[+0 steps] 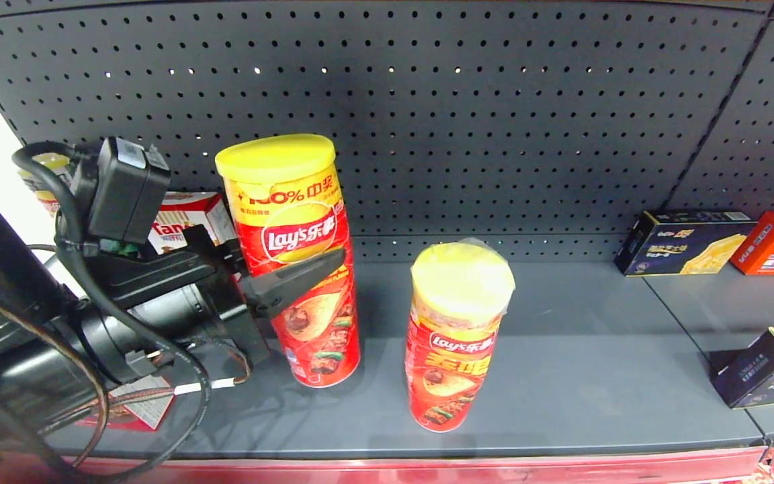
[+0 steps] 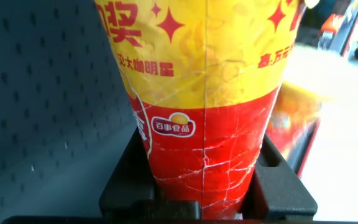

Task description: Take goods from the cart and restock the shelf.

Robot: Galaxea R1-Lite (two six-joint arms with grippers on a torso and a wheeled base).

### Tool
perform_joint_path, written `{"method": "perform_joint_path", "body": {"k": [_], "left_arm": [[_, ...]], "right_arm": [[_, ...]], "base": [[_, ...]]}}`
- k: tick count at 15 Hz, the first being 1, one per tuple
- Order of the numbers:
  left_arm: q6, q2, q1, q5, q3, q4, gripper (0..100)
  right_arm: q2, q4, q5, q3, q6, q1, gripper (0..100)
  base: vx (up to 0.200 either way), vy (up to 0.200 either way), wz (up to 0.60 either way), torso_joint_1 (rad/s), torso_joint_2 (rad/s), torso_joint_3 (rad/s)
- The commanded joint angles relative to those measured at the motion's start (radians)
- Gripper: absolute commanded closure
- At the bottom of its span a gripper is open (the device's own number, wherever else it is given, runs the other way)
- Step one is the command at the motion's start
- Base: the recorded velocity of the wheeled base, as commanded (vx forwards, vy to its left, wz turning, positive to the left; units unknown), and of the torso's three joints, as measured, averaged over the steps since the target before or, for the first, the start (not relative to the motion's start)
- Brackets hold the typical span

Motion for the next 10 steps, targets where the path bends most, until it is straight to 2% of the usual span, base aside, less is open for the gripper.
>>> {"method": "perform_joint_path", "body": {"k": [1, 3, 4, 6, 10], "left_arm": [[-0.002, 0.036, 0.005, 0.000, -0.059, 0.016, 100], [0.004, 0.049, 0.019, 0.003, -0.092, 0.094, 100], [0.004, 0.070, 0.019, 0.000, -0.117, 0.103, 100], [-0.002, 0.112, 0.025, -0.042, -0.198, 0.146, 100], [0.000, 0.161, 0.033, -0.078, -0.273, 0.212, 100]], "right_arm": [[0.002, 0.000, 0.000, 0.000, 0.000, -0.001, 0], [0.002, 0.000, 0.000, 0.000, 0.000, -0.001, 0], [0.002, 0.000, 0.000, 0.000, 0.000, -0.001, 0], [0.002, 0.000, 0.000, 0.000, 0.000, 0.001, 0], [0.002, 0.000, 0.000, 0.000, 0.000, 0.001, 0]], "base": [[0.000, 0.000, 0.00, 0.000, 0.00, 0.000], [0.000, 0.000, 0.00, 0.000, 0.00, 0.000], [0.000, 0.000, 0.00, 0.000, 0.00, 0.000], [0.000, 0.000, 0.00, 0.000, 0.00, 0.000], [0.000, 0.000, 0.00, 0.000, 0.00, 0.000]]}}
